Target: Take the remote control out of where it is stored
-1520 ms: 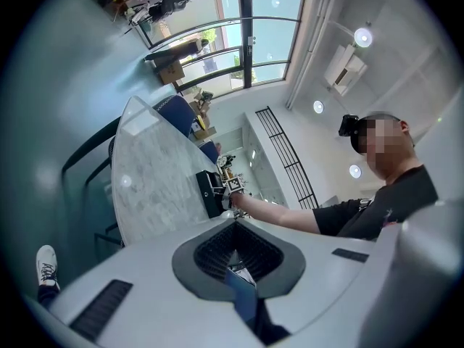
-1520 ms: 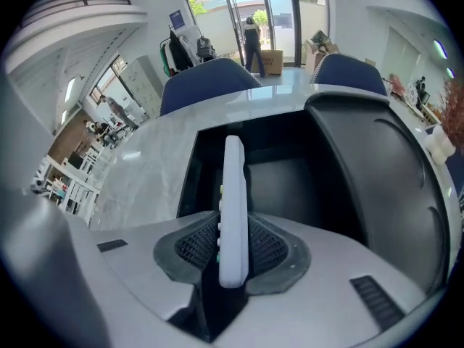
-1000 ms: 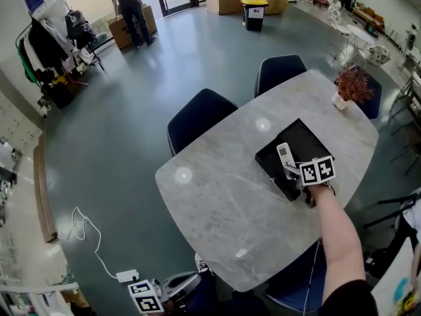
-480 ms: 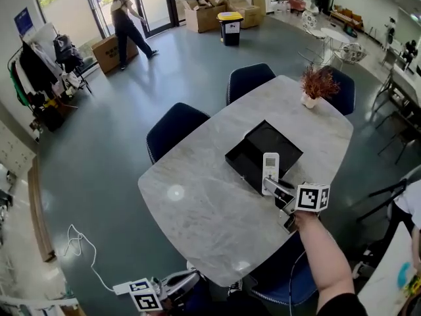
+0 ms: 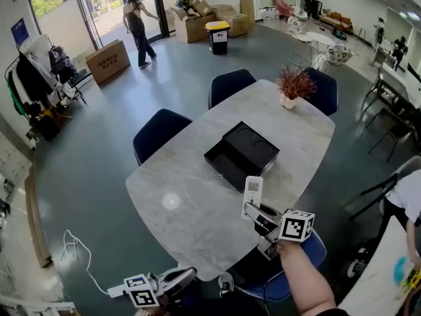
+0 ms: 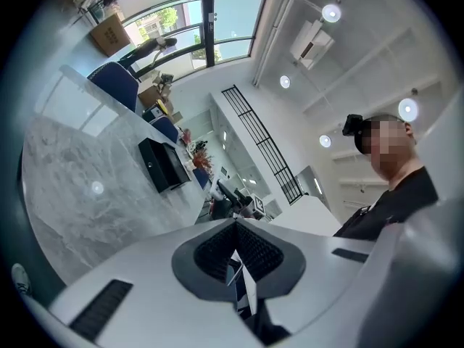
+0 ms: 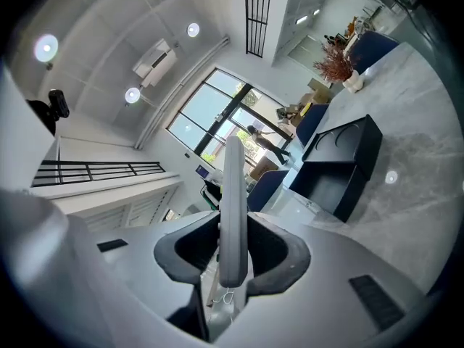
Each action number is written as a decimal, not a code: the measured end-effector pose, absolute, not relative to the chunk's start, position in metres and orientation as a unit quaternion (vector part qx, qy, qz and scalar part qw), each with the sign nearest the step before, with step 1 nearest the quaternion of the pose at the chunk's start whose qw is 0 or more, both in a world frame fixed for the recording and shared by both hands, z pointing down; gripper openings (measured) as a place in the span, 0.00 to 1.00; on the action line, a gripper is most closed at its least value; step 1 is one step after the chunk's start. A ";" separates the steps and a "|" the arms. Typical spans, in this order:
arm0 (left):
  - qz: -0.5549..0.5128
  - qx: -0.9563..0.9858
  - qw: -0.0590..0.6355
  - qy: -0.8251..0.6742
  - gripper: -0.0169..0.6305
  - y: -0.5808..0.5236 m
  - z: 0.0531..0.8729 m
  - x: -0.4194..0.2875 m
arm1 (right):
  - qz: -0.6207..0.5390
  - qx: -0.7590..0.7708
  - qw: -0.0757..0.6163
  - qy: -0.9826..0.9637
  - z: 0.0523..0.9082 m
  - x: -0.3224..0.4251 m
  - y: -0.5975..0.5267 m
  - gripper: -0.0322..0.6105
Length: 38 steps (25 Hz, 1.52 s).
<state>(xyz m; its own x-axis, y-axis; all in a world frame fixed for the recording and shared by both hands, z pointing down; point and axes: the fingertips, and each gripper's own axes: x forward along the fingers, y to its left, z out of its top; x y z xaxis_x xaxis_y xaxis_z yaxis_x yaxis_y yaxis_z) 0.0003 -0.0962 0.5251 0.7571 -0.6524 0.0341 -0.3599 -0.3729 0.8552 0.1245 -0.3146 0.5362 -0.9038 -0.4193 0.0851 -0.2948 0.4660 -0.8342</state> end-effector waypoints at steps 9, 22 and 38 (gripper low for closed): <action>-0.154 0.817 0.459 -0.312 0.04 -0.092 0.521 0.006 | -0.468 -0.217 0.068 0.854 0.530 0.145 -0.268 0.23; -0.141 0.834 0.458 -0.274 0.04 -0.067 0.512 -0.030 | -0.510 -0.226 0.110 0.823 0.537 0.111 -0.181 0.23; -0.148 0.843 0.463 -0.230 0.03 0.001 0.511 -0.081 | -0.519 -0.221 0.117 0.817 0.524 0.036 -0.066 0.23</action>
